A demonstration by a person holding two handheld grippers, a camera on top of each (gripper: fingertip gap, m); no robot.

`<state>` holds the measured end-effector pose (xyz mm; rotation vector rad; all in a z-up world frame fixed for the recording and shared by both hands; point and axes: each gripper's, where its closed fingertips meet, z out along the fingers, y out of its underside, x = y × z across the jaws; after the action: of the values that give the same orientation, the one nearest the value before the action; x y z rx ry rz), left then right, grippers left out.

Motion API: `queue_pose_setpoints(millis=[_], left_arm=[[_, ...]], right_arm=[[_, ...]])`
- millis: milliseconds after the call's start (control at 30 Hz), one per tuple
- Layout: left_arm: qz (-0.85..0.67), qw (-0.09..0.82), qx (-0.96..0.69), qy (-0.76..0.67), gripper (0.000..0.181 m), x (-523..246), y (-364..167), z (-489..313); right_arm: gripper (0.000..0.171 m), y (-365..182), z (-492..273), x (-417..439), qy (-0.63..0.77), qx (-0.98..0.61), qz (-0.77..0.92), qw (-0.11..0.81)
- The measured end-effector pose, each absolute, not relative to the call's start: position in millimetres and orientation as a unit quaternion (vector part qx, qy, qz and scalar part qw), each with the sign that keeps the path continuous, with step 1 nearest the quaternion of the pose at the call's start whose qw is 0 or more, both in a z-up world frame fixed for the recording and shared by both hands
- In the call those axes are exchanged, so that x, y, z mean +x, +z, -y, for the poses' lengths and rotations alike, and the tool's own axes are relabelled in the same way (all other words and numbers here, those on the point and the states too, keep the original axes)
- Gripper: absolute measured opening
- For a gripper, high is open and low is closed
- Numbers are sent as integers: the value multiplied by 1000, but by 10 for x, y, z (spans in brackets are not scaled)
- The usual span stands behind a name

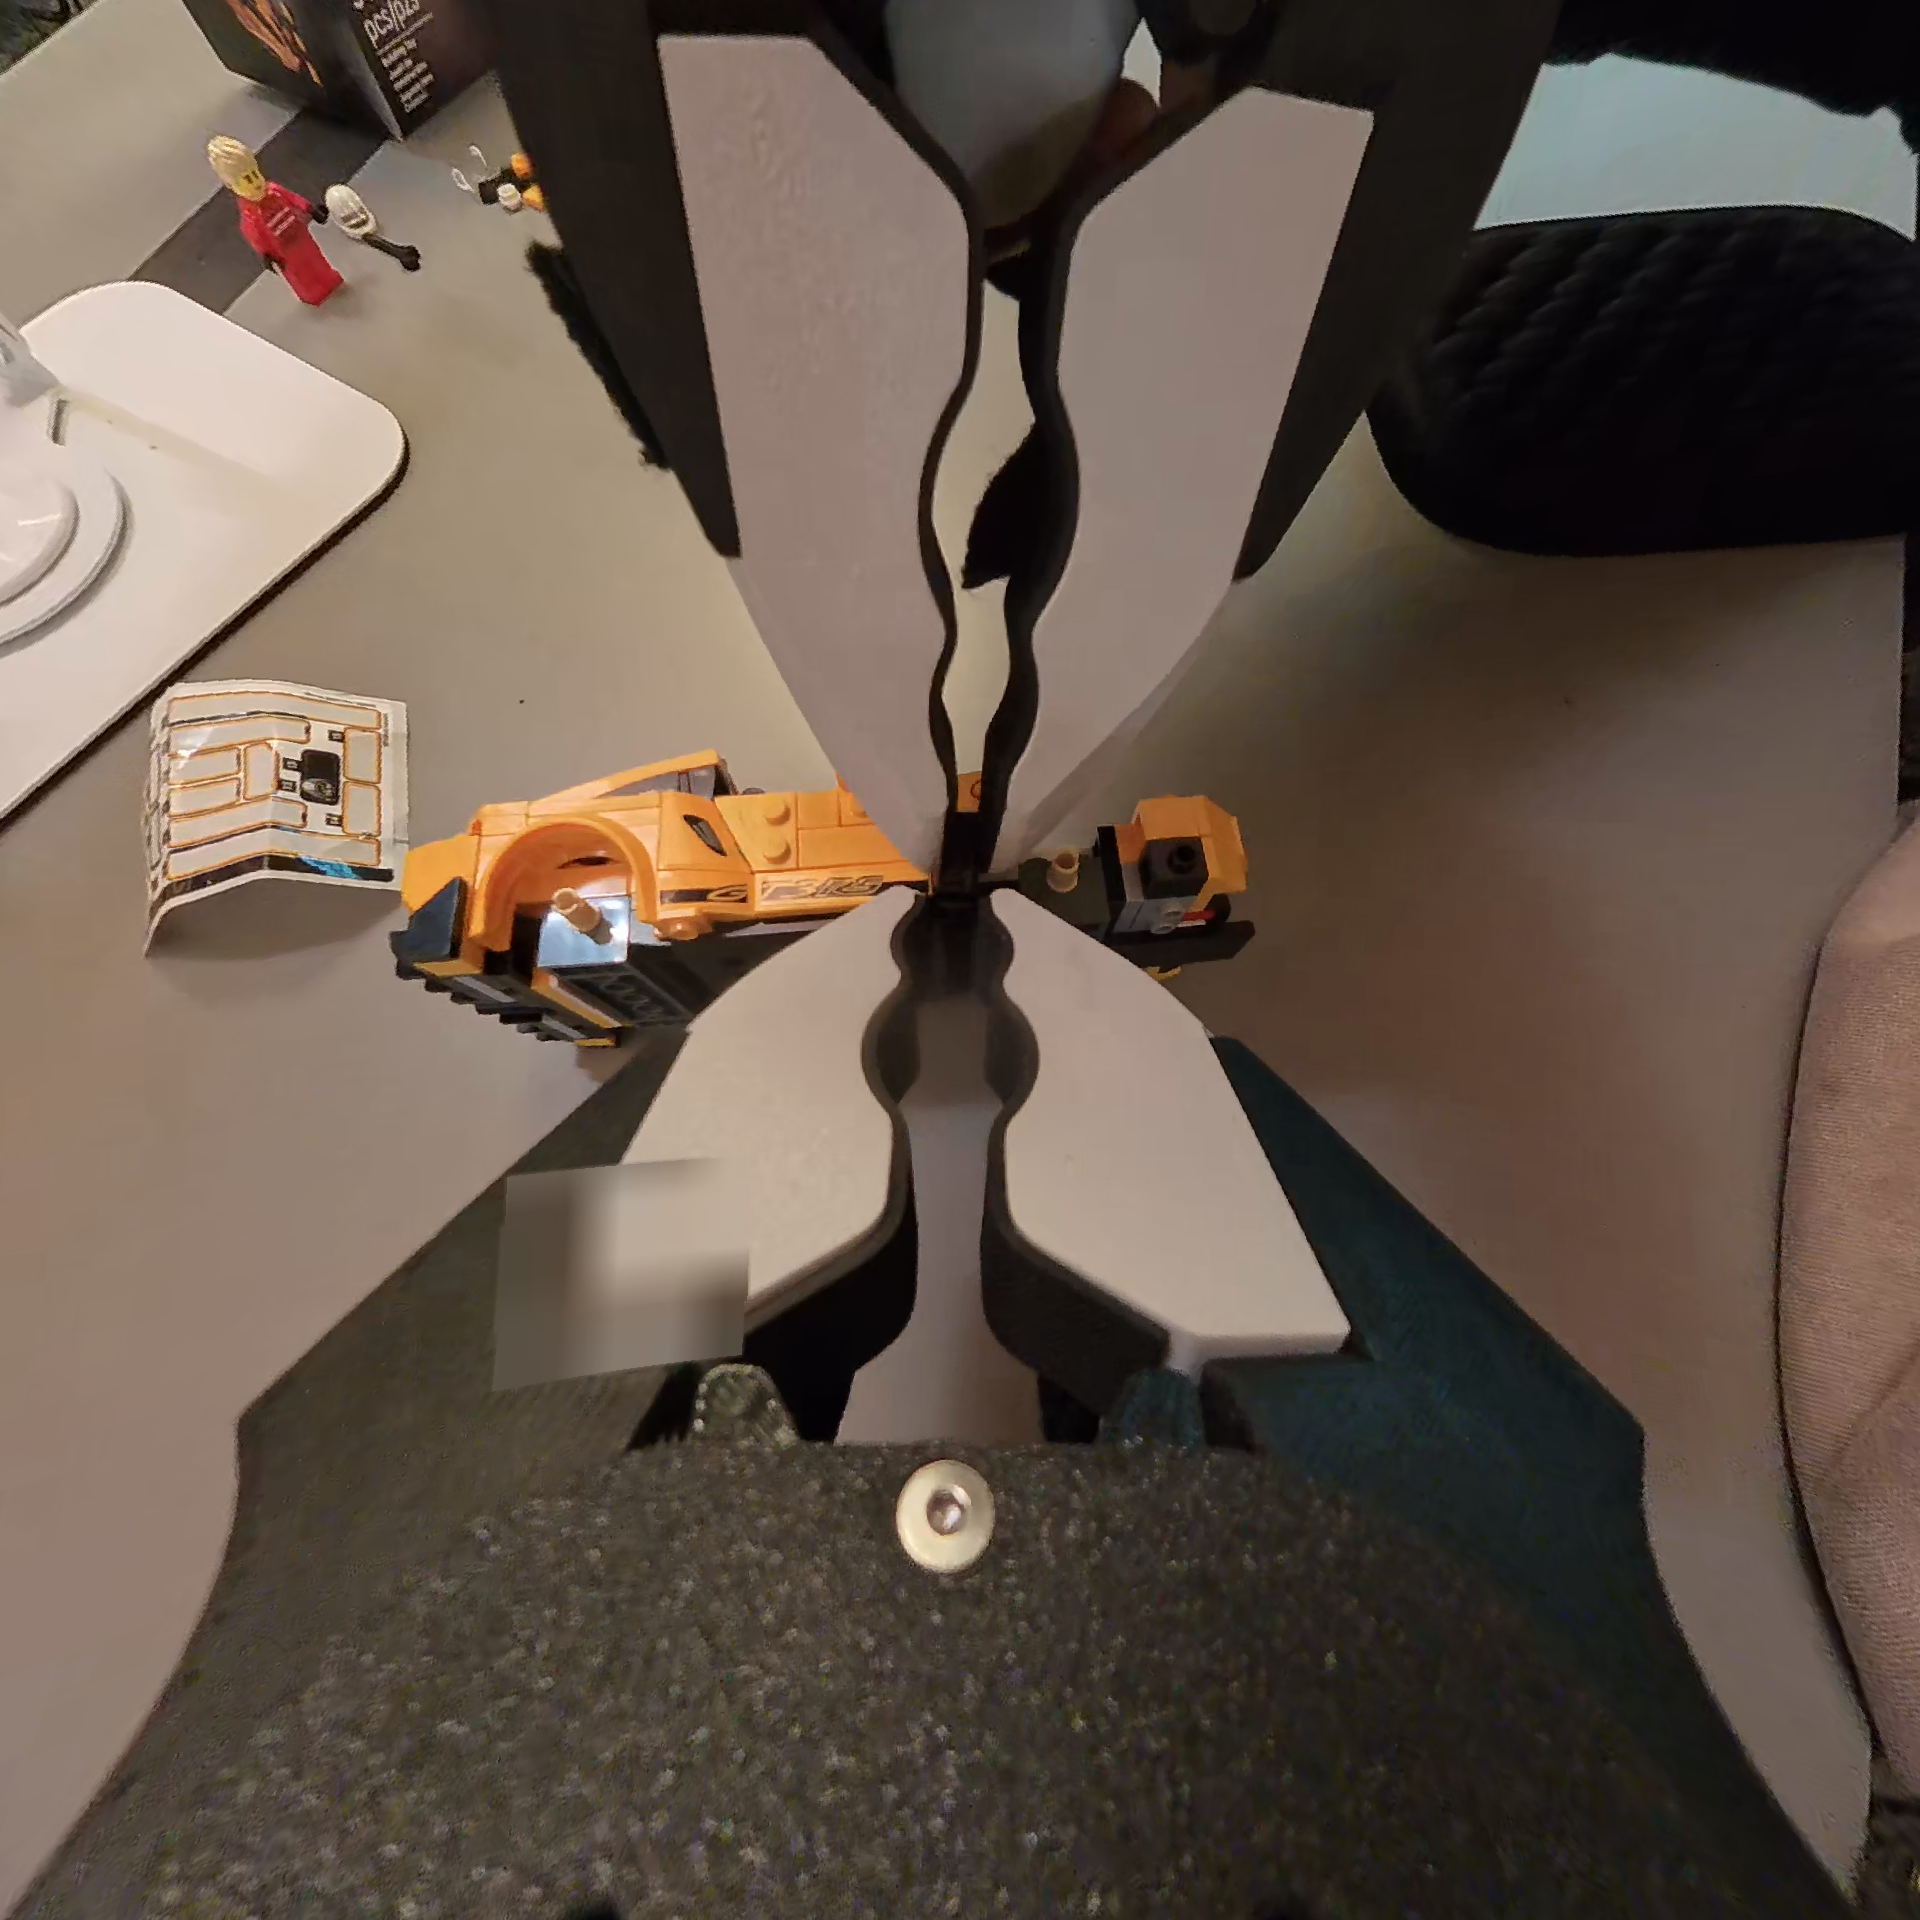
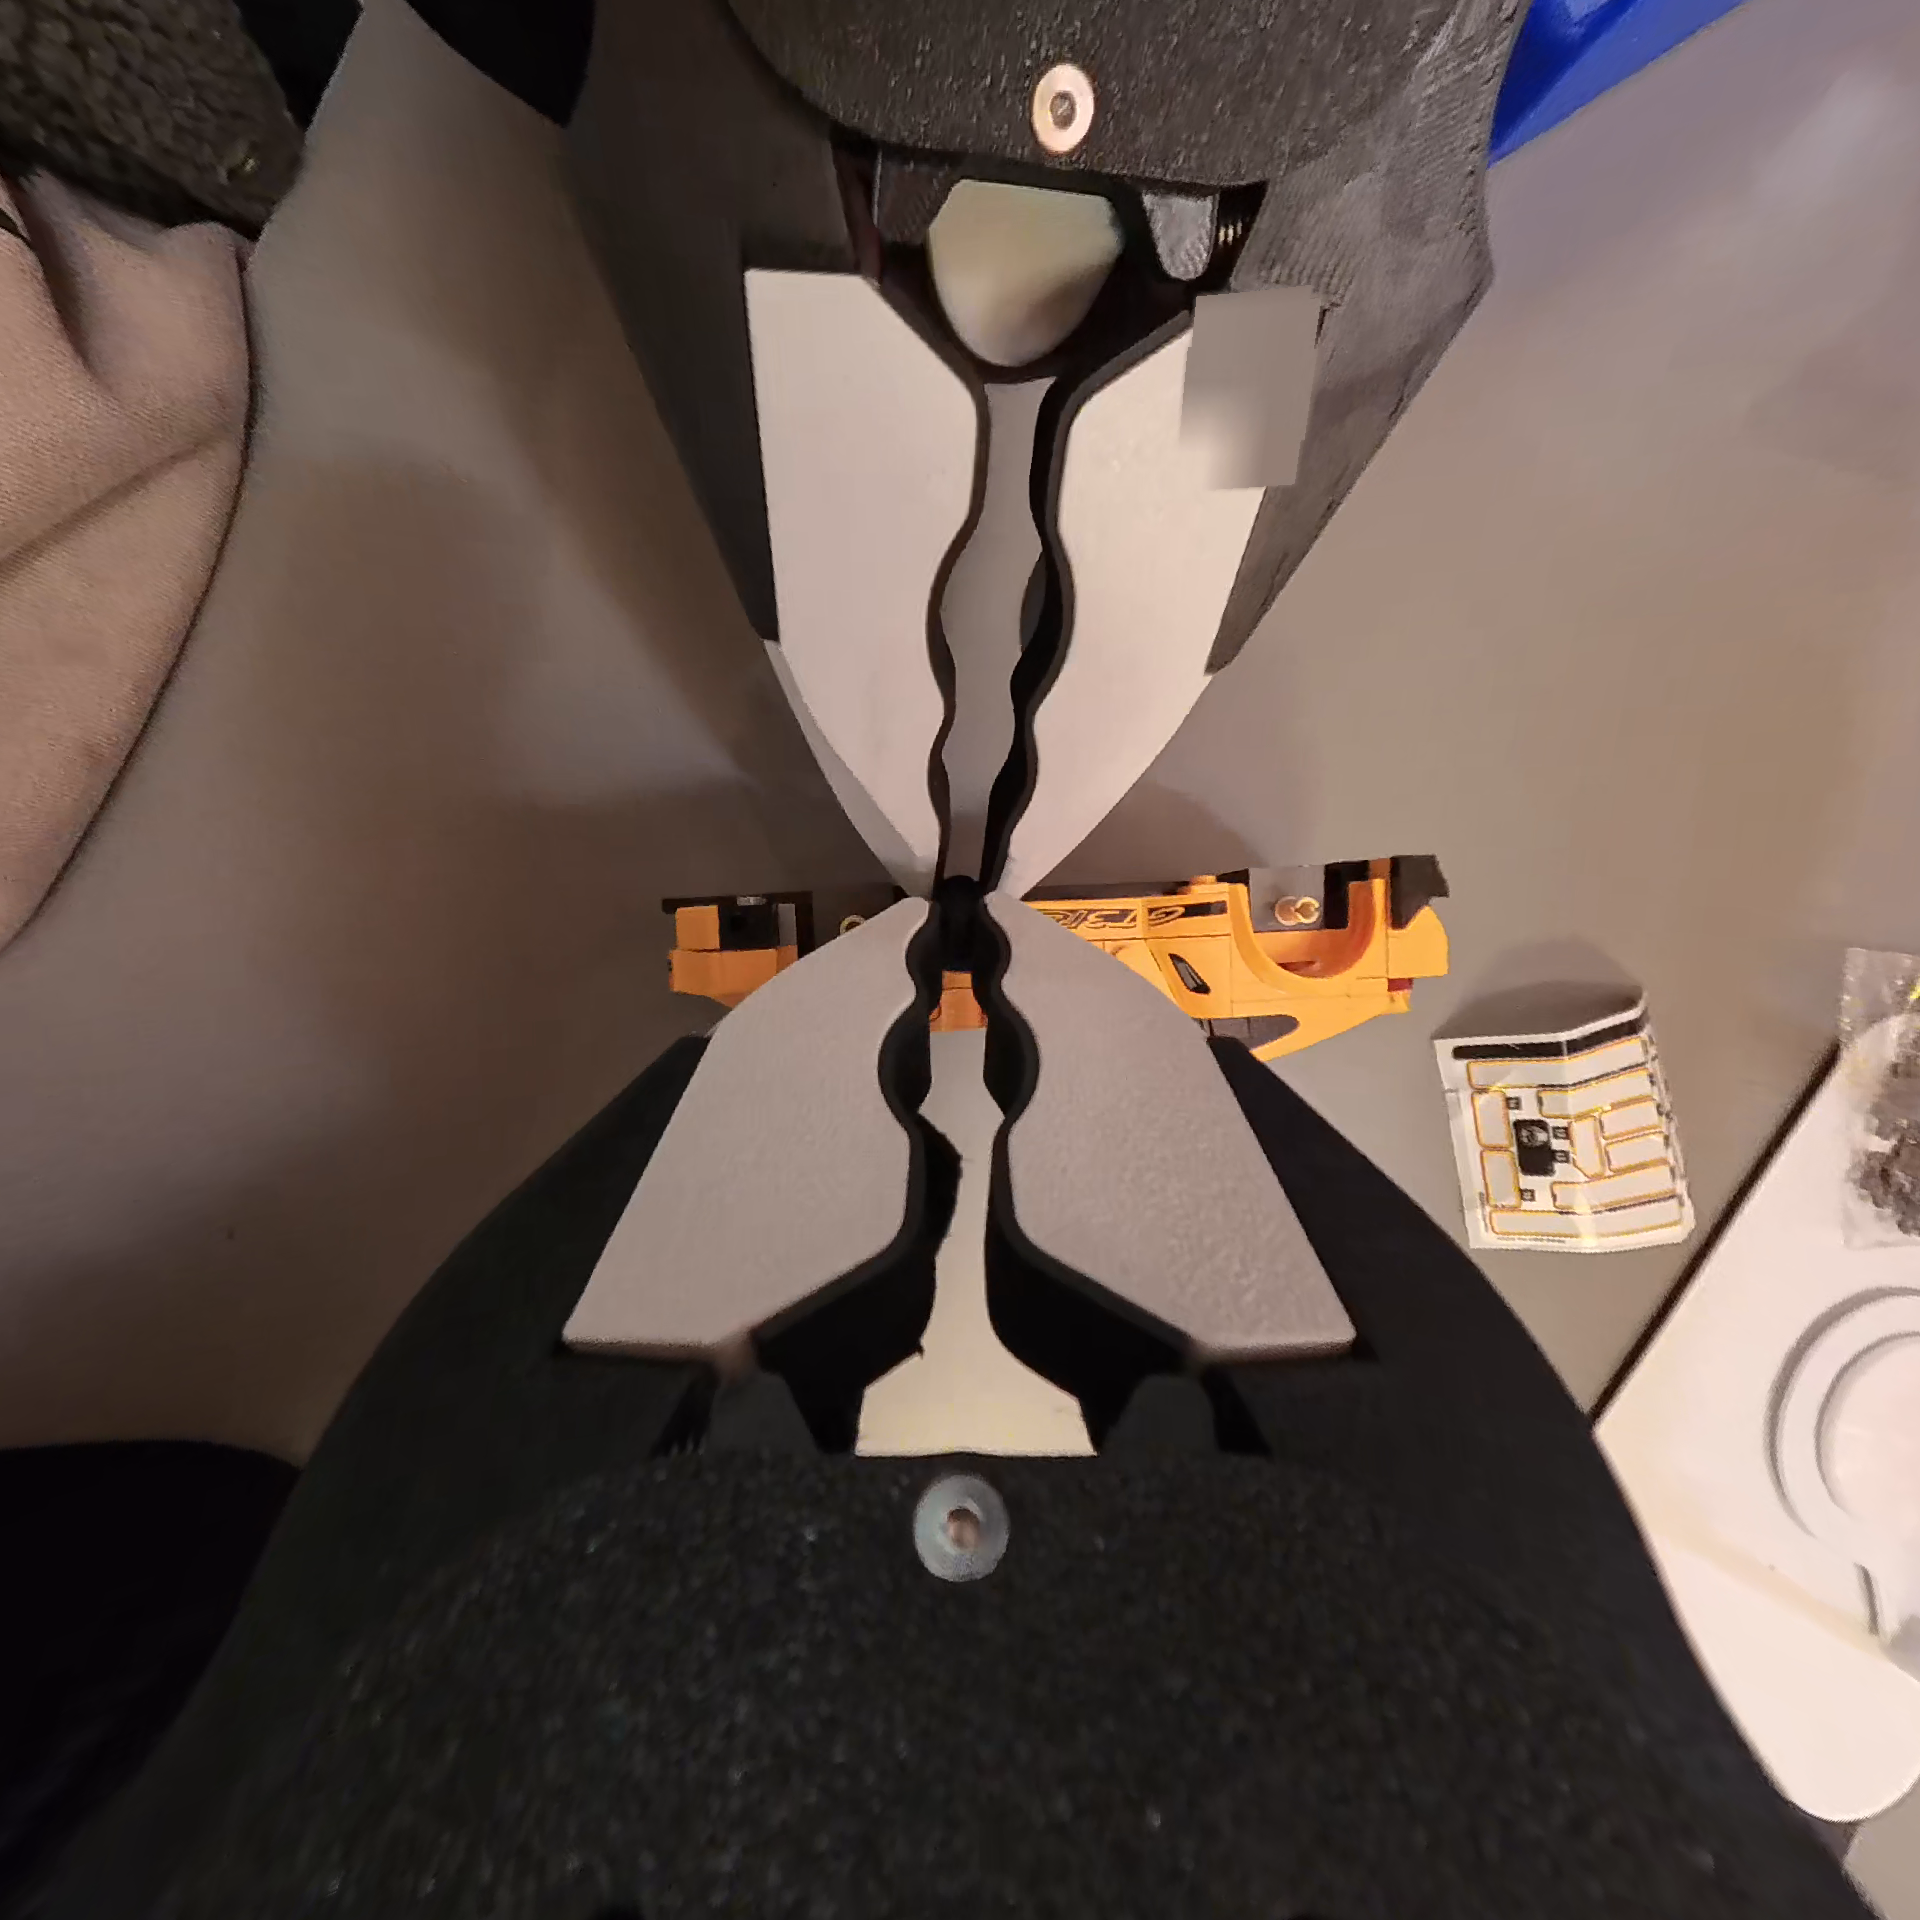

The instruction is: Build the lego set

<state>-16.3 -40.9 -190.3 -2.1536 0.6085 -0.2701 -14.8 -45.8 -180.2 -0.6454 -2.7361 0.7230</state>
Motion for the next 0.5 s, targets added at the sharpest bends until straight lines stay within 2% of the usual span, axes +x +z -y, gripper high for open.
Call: queue_pose_setpoints(millis=[500], left_arm=[[-253,435,-857,-112,9,-206,-1877,450]], right_arm=[[0,-1818,442,-133,226,-212,946,94]])
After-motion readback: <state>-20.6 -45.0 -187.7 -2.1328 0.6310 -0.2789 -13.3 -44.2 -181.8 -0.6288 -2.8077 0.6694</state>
